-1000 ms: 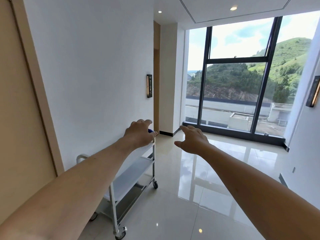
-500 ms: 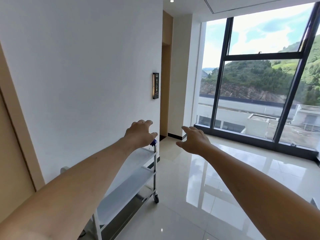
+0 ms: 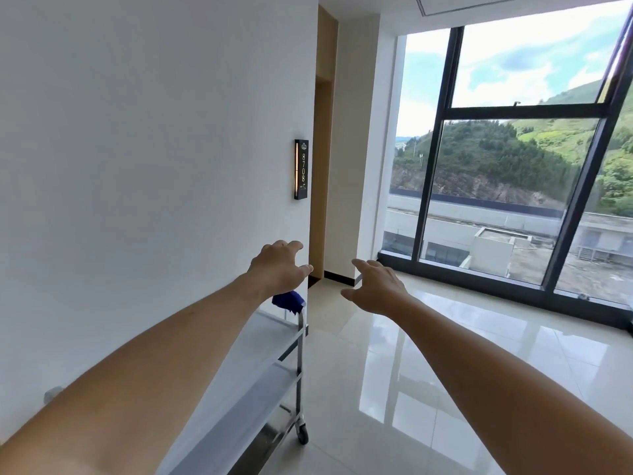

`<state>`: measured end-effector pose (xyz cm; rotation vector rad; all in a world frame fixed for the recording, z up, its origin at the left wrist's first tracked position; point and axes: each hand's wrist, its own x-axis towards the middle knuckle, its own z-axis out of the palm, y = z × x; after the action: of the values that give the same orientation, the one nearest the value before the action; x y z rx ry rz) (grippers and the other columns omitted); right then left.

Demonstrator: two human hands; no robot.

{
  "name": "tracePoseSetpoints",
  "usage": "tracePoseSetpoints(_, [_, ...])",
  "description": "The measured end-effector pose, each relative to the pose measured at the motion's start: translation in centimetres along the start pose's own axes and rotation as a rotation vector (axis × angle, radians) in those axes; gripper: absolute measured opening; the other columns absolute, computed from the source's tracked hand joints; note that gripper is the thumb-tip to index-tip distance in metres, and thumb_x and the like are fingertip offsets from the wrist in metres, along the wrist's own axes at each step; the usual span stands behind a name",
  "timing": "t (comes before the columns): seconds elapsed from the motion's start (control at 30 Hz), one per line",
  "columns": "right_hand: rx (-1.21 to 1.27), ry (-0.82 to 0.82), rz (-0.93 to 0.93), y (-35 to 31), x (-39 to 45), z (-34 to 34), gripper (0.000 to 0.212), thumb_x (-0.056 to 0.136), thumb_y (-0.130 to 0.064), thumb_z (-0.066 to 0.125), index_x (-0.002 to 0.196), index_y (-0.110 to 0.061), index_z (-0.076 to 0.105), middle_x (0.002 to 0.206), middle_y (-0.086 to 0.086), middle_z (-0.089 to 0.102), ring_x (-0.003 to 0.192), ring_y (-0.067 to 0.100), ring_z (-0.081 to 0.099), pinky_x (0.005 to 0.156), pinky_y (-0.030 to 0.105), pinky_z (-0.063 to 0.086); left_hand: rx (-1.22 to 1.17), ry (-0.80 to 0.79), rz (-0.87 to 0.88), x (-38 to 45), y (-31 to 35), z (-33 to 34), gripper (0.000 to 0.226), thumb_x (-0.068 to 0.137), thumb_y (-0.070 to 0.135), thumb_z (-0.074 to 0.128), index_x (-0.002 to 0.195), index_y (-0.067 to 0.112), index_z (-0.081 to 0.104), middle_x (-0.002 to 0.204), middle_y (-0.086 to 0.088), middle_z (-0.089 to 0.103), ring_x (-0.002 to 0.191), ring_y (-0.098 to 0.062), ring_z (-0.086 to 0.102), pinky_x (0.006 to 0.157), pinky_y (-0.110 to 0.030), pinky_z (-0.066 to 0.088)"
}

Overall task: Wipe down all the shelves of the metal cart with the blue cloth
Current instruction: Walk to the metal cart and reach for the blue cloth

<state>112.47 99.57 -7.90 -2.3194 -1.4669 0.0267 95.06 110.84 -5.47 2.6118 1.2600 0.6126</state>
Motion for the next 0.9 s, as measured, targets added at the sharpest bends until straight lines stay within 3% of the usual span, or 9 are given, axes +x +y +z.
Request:
tracePoseSetpoints(0.4, [0.002, -0.002, 0.019, -4.1, 20.9, 5.1, 0.065, 0.094, -0.051, 0.061, 0.148, -0.024, 0.039, 0.151, 0.005, 0.045, 0.139, 0.032, 0.039, 0.106, 0.046, 0.041, -0.015, -0.024, -0.009, 19.6, -9.8, 2.3, 0.060, 0.091, 0.048, 0.053, 0.144, 0.023, 0.038, 0.146, -0.009, 0.043, 0.132, -0.029, 0.040, 0.105, -0.046, 0.040])
tracePoseSetpoints(0.6, [0.023, -0.056, -0.005, -3.3, 28.7, 9.9, 0.065, 0.093, -0.050, 0.062, 0.149, -0.023, 0.040, 0.151, 0.005, 0.046, 0.137, 0.032, 0.040, 0.104, 0.046, 0.041, -0.016, -0.072, -0.074, 25.8, -13.7, 6.4, 0.061, 0.091, 0.049, 0.052, 0.144, 0.024, 0.037, 0.148, -0.008, 0.040, 0.134, -0.029, 0.037, 0.106, -0.045, 0.038])
tracePoseSetpoints(0.73, [0.015, -0.114, -0.049, -1.9, 34.2, 13.9, 0.075, 0.095, -0.051, 0.060, 0.157, -0.024, 0.028, 0.159, 0.004, 0.036, 0.144, 0.033, 0.032, 0.109, 0.046, 0.038, -0.008, -0.101, -0.125, 29.7, -15.8, 10.2, 0.061, 0.092, 0.048, 0.052, 0.145, 0.024, 0.037, 0.148, -0.007, 0.040, 0.133, -0.028, 0.037, 0.106, -0.046, 0.038])
tracePoseSetpoints(0.9, [-0.037, -0.184, -0.134, 1.0, 42.4, 19.3, 0.072, 0.095, -0.051, 0.060, 0.155, -0.023, 0.031, 0.154, 0.007, 0.042, 0.141, 0.034, 0.035, 0.105, 0.044, 0.039, -0.005, -0.139, -0.227, 35.5, -18.2, 15.7, 0.059, 0.092, 0.048, 0.052, 0.144, 0.025, 0.037, 0.147, -0.006, 0.041, 0.132, -0.027, 0.038, 0.105, -0.046, 0.039])
